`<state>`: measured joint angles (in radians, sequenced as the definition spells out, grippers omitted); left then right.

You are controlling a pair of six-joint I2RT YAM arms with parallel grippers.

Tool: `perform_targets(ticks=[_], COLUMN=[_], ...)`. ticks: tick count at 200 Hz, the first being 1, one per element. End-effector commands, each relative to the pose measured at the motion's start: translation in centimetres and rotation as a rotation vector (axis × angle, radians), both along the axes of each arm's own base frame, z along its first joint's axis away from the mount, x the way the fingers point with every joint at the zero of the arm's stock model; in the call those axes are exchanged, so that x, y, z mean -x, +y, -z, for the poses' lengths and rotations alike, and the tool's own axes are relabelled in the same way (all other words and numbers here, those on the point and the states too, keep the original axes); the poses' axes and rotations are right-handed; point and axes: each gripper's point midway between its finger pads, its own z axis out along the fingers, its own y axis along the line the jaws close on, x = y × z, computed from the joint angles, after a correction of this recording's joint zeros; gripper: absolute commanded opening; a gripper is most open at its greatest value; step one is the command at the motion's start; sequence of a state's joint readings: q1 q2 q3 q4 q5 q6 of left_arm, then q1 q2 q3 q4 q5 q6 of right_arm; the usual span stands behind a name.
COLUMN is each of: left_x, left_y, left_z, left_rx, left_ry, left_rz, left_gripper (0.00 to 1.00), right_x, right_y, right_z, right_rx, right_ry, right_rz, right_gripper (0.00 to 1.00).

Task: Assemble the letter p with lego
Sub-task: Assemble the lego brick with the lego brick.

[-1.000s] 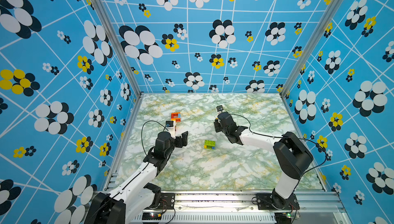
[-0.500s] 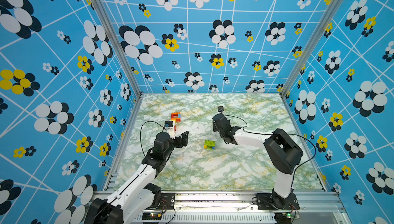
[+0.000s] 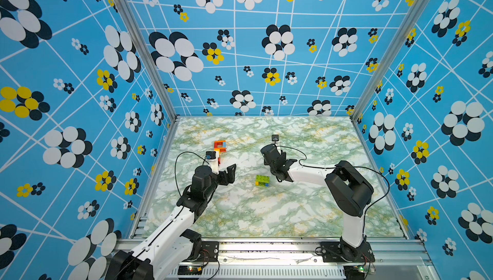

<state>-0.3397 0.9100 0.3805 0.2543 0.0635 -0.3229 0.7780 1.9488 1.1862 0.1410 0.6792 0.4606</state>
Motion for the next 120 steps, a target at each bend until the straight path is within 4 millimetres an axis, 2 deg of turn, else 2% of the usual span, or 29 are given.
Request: perform_targets(ticks=[1, 120], left_x=[0.1, 0.1], left_y=[0.0, 0.1], left_z=[-0.6, -0.6], left_rx=[0.014, 0.008], left_ry=[-0.008, -0.007], left_rz=[0.002, -0.001], left_gripper=[0.95, 0.96], right_x=[-0.2, 0.1], right_y=[-0.4, 0.0], right_z=[0.1, 1.2], right_rx=[0.004, -0.005], right_ry=[-0.01, -0.005], right_rz=[0.062, 0.083], right_gripper=[0.2, 0.2])
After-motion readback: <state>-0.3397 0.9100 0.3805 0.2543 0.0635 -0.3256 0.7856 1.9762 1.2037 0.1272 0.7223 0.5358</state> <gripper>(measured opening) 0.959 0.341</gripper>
